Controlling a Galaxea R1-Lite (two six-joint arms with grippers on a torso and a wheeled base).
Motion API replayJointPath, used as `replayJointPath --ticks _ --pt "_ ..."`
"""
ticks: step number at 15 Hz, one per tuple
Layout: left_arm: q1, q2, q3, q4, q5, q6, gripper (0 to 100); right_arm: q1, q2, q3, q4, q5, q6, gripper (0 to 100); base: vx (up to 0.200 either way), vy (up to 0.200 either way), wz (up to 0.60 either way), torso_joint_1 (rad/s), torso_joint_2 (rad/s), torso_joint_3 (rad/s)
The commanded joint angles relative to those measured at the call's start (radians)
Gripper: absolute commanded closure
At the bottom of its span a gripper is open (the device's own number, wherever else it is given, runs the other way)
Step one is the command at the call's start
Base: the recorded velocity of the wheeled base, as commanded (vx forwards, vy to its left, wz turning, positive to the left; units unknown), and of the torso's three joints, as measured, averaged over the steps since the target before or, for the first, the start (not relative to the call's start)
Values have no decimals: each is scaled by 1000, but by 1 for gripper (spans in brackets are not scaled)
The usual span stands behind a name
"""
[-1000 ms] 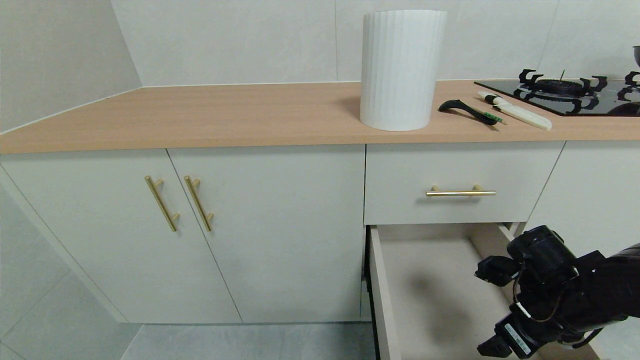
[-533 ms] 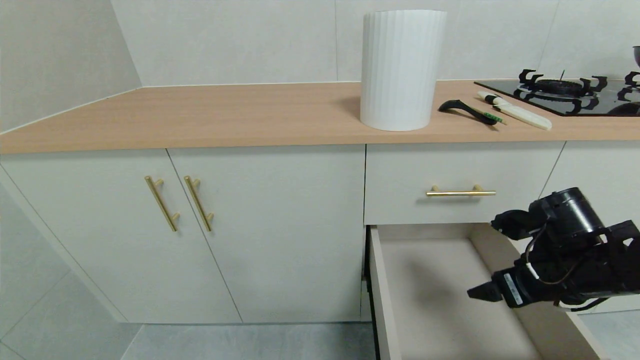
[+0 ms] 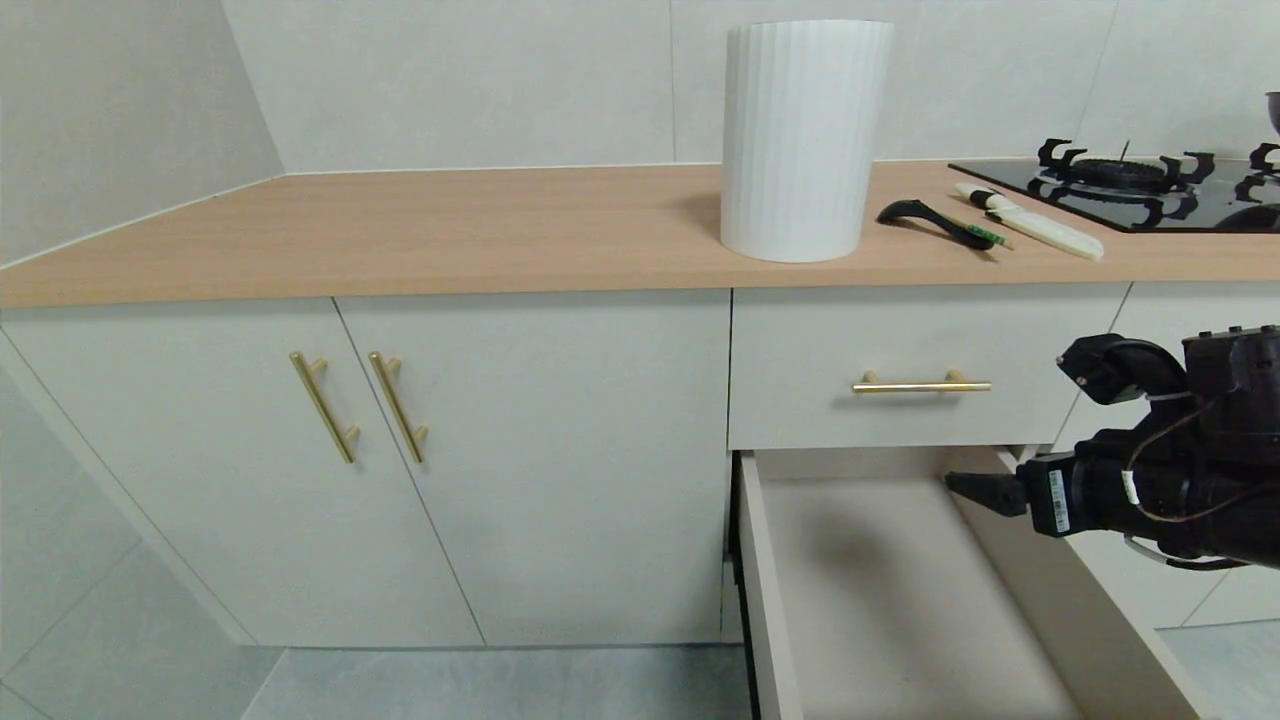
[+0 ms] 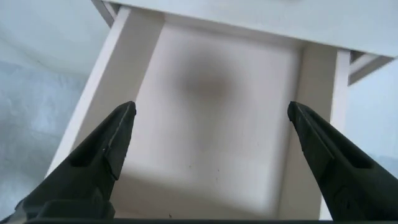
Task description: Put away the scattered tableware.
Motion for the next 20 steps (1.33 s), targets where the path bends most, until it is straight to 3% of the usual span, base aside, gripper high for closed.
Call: replayJointPath --ticks 1,5,20 --pt "0 2 0 0 0 0 0 0 -14 4 0 -5 0 0 0 0 0 22 -71 -41" --pt "0 2 0 0 0 0 0 0 -22 2 0 -19 -2 0 0 0 0 86 -245 -259" --pt "0 2 0 0 0 0 0 -3 -16 2 -2 -19 -3 0 0 0 0 177 -492 -291"
